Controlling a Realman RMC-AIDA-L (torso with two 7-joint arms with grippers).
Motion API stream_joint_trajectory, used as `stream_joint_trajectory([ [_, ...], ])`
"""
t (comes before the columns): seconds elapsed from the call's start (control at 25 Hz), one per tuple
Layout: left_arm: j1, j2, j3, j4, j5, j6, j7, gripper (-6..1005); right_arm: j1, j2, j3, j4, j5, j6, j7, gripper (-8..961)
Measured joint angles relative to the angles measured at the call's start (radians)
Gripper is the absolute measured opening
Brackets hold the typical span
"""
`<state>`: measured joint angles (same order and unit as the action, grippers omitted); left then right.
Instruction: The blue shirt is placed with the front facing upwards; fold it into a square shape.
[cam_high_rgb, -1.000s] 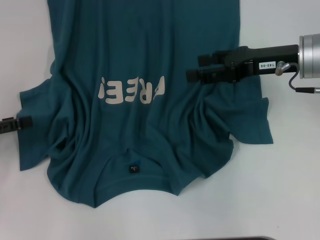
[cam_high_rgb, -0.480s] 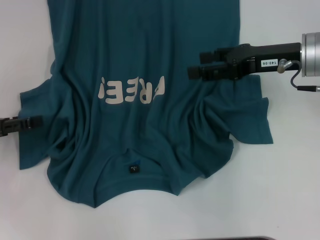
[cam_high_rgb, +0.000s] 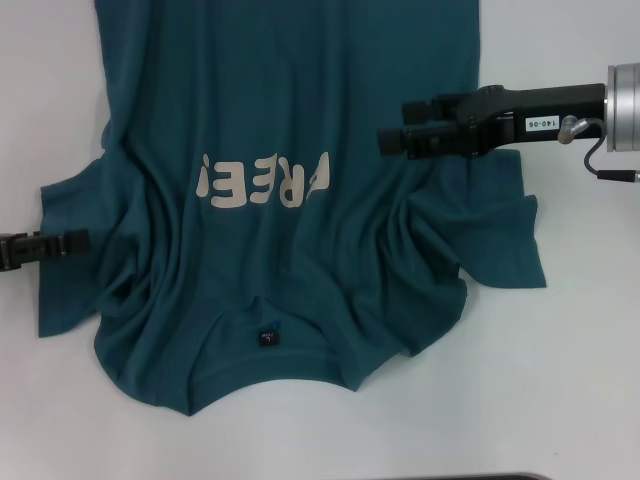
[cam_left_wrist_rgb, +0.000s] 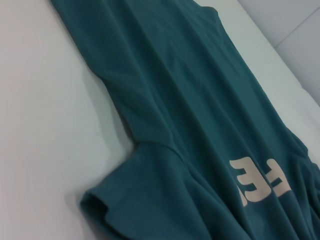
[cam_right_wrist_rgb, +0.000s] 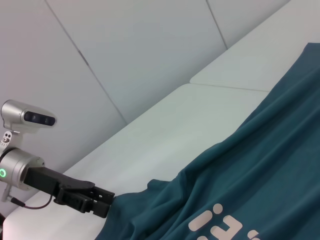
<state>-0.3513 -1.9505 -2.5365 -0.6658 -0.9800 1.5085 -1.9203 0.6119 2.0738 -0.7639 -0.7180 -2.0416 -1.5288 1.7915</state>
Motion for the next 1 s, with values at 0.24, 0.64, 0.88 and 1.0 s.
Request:
stream_joint_trajectory([
  [0.24, -0.003, -0.003, 0.007, -0.004, 0.01, -0.014, -0.012, 641, 0.0, 0.0, 0.004, 0.0, 0.0, -0.002, 0.0, 852],
  [0.64, -0.01, -0.007, 0.008, -0.009, 0.024, -0.007, -0.013, 437, -0.003, 0.0, 0.012, 0.003, 0.0, -0.005, -0.001, 853],
  [0.88, -0.016, -0.007, 0.008, -0.009, 0.024, -0.002, -0.013, 164, -0.005, 0.001, 0.012, 0.003, 0.0, -0.005, -0.001, 853],
  [1.0, -0.016, -0.007, 0.007, -0.009, 0.024, 0.0, -0.013, 51, -0.004, 0.001, 0.012, 0.003, 0.0, -0.005, -0.001, 852],
])
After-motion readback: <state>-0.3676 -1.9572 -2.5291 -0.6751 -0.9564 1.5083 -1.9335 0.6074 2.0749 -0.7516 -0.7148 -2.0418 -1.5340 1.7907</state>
